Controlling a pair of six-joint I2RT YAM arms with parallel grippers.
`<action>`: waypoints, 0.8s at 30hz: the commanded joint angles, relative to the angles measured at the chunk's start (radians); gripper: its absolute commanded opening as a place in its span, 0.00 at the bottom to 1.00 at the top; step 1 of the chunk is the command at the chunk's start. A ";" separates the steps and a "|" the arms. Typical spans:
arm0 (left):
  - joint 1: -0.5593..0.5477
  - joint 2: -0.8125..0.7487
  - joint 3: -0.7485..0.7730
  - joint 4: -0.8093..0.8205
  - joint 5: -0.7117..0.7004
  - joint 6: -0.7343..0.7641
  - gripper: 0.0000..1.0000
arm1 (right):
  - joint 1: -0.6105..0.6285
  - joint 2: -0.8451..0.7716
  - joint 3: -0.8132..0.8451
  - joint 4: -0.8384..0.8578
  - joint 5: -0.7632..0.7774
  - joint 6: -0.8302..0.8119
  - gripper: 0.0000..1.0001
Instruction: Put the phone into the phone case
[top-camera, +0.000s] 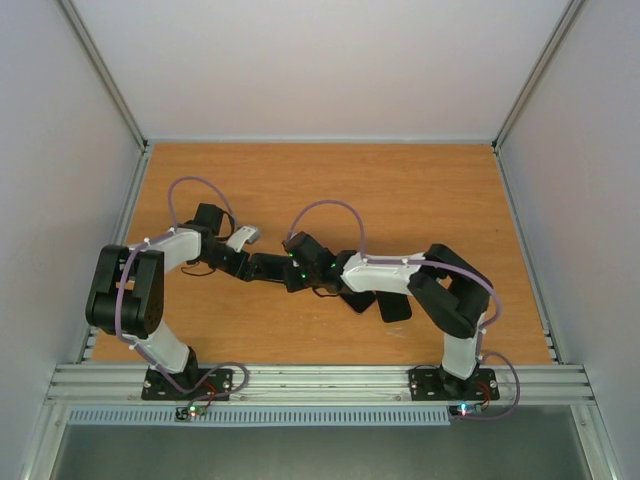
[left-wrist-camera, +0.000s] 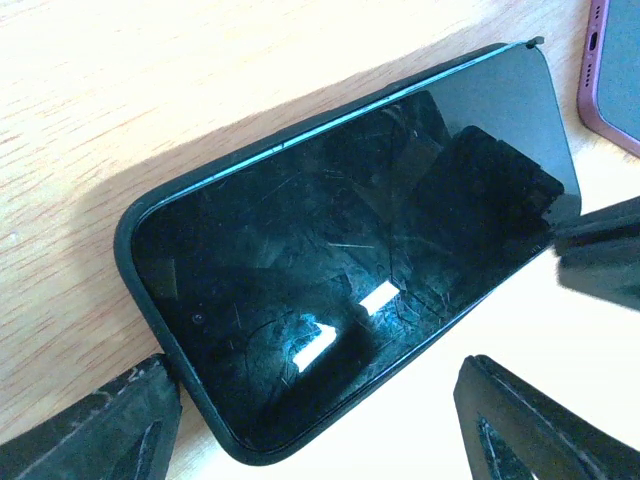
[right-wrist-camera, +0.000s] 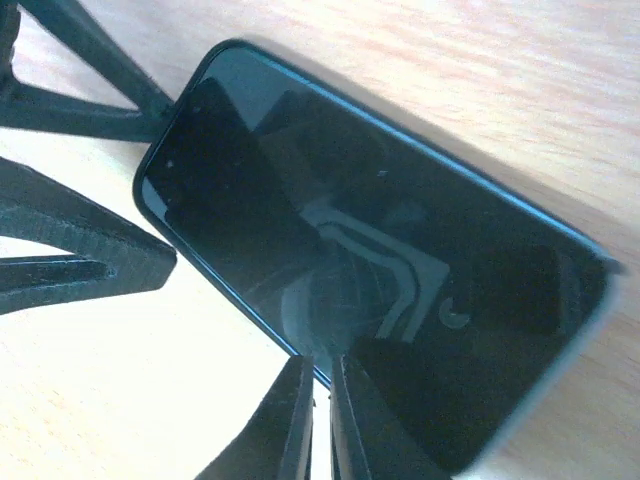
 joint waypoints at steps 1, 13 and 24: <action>-0.013 -0.021 -0.008 0.013 0.056 0.013 0.75 | -0.004 -0.096 -0.023 -0.122 0.097 -0.020 0.09; -0.012 -0.020 -0.008 0.009 0.059 0.015 0.75 | -0.022 -0.094 -0.081 -0.105 0.122 0.003 0.15; -0.012 -0.024 -0.009 0.008 0.059 0.016 0.75 | -0.062 -0.072 -0.071 -0.054 0.082 0.002 0.19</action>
